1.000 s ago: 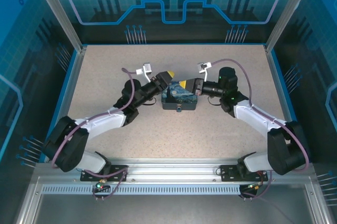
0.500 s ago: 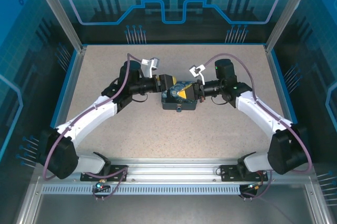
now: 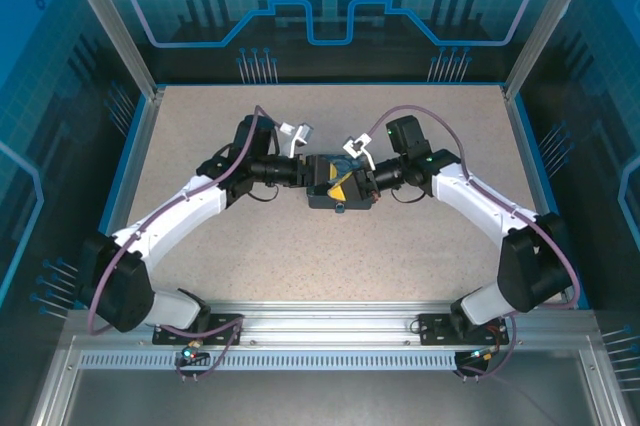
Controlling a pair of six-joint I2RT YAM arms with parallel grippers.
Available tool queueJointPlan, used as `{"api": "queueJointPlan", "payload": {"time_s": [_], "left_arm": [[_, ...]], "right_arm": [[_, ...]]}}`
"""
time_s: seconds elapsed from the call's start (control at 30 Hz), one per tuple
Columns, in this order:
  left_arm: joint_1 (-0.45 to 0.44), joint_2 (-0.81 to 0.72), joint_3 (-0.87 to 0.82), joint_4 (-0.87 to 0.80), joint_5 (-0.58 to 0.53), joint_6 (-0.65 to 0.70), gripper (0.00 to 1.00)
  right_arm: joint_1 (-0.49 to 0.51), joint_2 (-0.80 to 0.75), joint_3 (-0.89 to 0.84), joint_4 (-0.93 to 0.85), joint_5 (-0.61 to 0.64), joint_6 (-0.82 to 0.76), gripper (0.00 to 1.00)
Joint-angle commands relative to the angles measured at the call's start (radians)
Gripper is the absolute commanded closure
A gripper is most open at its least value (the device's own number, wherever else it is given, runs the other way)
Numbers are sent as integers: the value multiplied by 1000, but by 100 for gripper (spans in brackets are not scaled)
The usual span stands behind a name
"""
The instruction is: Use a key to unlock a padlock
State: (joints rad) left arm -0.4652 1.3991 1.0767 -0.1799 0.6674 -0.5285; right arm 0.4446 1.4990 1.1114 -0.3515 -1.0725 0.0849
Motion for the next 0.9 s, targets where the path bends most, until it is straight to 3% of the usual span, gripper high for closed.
{"api": "queueJointPlan", "payload": {"time_s": [0.0, 0.2, 0.37, 0.7, 0.87], "left_arm": [[10, 15, 22, -21, 58, 16, 46], [15, -16, -47, 37, -12, -28, 44], [49, -76, -164, 193, -134, -182, 42], [44, -120, -396, 666, -361, -804, 38], [-18, -115, -457, 810, -519, -1035, 38]], "right_arm": [[21, 18, 42, -15, 15, -10, 100], [14, 1, 13, 94, 52, 91, 100], [-51, -41, -57, 302, 91, 306, 100], [-36, -86, -172, 715, 323, 841, 100], [4, -66, -226, 870, 504, 1080, 100]]}}
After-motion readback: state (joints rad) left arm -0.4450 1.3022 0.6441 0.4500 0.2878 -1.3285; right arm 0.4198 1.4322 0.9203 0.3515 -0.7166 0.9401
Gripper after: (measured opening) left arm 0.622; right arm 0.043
